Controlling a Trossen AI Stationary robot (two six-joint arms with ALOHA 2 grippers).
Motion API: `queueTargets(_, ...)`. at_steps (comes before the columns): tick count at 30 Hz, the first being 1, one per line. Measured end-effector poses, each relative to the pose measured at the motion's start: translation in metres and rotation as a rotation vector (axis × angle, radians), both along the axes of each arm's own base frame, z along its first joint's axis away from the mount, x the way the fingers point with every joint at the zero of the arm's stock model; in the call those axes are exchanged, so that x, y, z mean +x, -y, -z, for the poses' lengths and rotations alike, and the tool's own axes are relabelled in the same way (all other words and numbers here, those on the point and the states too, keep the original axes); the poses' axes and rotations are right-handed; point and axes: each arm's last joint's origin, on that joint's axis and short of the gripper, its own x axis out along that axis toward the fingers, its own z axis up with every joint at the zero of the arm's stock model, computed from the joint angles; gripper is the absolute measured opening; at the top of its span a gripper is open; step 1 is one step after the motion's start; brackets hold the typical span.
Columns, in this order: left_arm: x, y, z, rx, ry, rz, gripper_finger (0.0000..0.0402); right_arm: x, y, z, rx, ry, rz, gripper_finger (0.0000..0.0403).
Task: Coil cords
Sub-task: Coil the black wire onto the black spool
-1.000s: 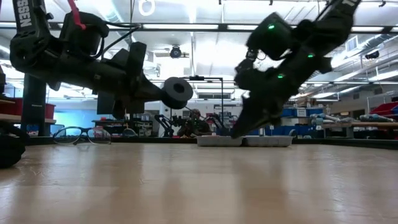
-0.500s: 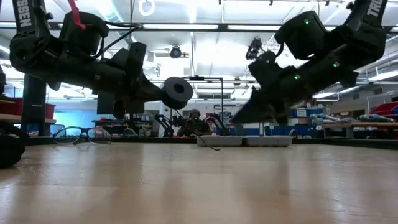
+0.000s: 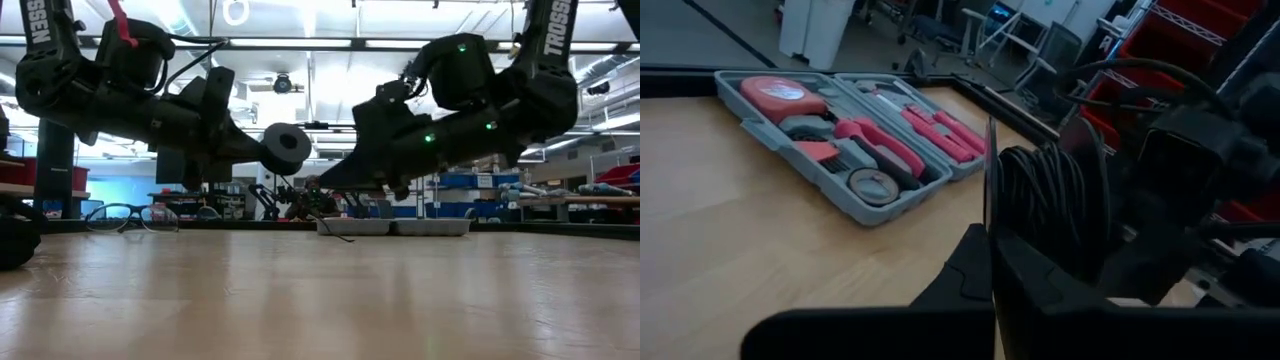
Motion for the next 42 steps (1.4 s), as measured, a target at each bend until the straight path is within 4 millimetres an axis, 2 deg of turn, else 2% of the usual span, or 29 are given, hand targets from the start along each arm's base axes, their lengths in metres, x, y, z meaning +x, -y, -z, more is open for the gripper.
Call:
queueTargets(5,0.0,0.0,0.0,0.0,0.0,0.0,0.0,0.006,0.0,-0.003,-0.086,-0.014,-0.018,0.0052)
queueTargets(11,0.0,0.0,0.0,0.0,0.003,0.0,0.0,0.008,0.003,-0.001,-0.172,-0.052,-0.03,0.0092)
queueTargets(17,0.0,0.0,0.0,0.0,0.001,0.0,0.0,0.017,0.016,0.011,-0.178,-0.081,0.005,0.0135)
queueTargets(23,0.0,0.0,0.0,-0.001,0.001,0.004,0.0,0.029,0.019,0.02,-0.137,-0.123,0.023,0.0147)
queueTargets(28,0.0,0.0,0.0,-0.002,0.001,0.013,0.0,0.027,0.019,0.03,-0.08,-0.232,0.035,0.0118)
queueTargets(35,0.0,0.0,0.0,-0.002,-0.004,0.016,0.0,0.019,0.011,0.031,0.049,-0.27,0.073,0.0011)
queueTargets(42,0.0,0.001,0.004,-0.002,-0.046,0.019,0.0,0.0,0.007,0.011,0.119,-0.344,0.081,0.0003)
